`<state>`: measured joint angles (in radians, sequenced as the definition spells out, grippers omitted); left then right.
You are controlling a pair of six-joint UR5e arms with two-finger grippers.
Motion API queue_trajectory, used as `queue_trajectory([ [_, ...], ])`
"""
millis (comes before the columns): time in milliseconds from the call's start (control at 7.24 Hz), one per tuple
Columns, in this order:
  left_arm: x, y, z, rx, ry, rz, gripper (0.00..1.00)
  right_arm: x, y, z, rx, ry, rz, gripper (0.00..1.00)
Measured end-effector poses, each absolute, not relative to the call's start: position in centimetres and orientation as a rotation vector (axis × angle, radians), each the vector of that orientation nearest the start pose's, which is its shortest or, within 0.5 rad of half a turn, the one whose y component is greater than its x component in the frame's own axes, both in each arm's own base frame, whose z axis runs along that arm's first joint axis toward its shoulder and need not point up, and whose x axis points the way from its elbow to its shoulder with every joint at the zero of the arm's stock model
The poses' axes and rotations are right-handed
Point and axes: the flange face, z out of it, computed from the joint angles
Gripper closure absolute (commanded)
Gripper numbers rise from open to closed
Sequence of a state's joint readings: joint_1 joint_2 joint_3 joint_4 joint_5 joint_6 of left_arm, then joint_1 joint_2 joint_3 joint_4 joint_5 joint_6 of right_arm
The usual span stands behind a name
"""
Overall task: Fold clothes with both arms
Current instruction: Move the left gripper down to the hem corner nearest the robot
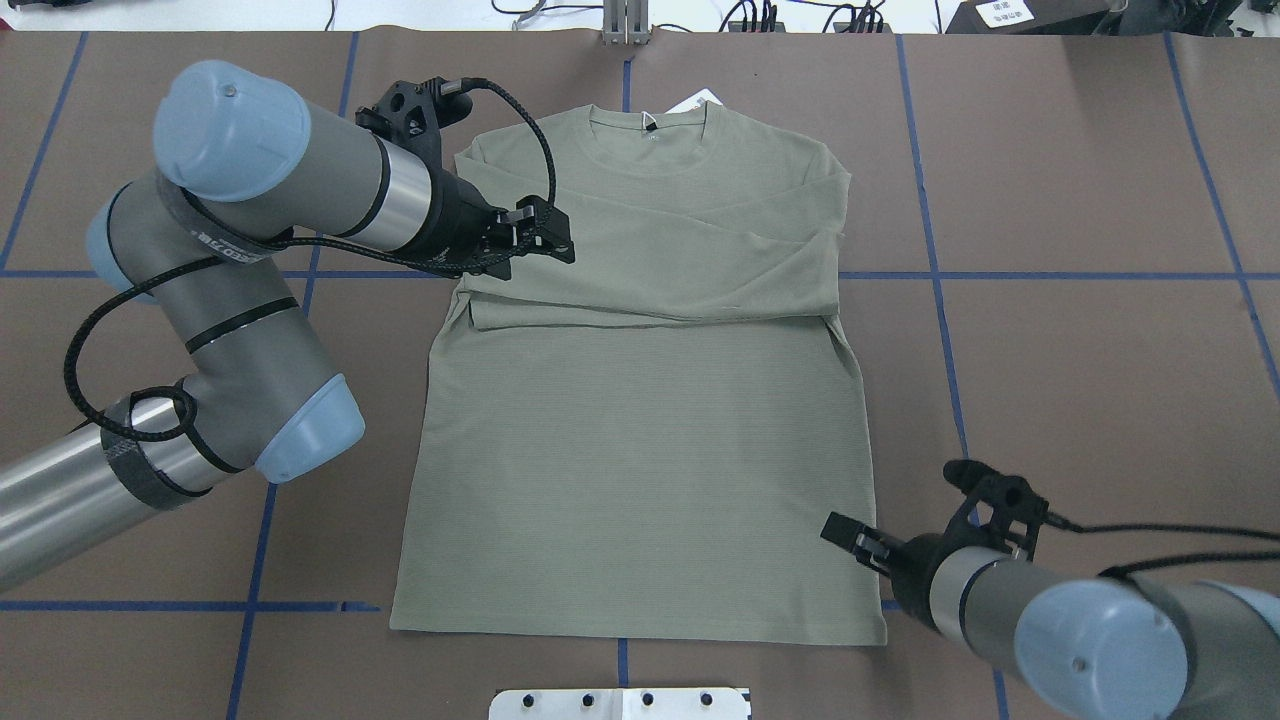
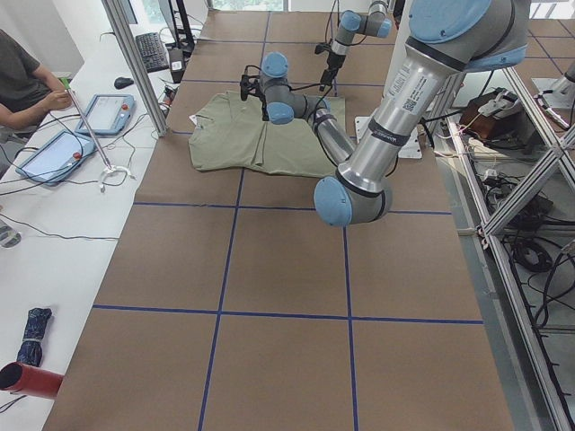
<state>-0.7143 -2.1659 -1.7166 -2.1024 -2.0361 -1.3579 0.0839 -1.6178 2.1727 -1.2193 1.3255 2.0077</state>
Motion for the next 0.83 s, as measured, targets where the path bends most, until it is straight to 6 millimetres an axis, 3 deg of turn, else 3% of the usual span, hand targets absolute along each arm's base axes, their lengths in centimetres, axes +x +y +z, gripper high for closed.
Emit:
queue_trajectory([
  [138,42.6,-48.8,18.3,0.200,1.288,-0.135,0.21,-44.7,-16.9,36.6,0.069,-0.926,0.632,0.11],
  [276,42.5,-48.8,18.7,0.198,1.283,-0.138,0.21,-45.3,-15.6,37.1,0.069,-0.918,0.660,0.12],
  [553,42.4,-48.7,19.4,0.195,1.276,-0.142,0.21,-46.1,-14.9,38.1,0.077,-0.898,0.675,0.14],
  [829,42.4,-48.7,19.7,0.194,1.273,-0.144,0.21,-46.5,-14.8,39.0,0.085,-0.879,0.675,0.22],
])
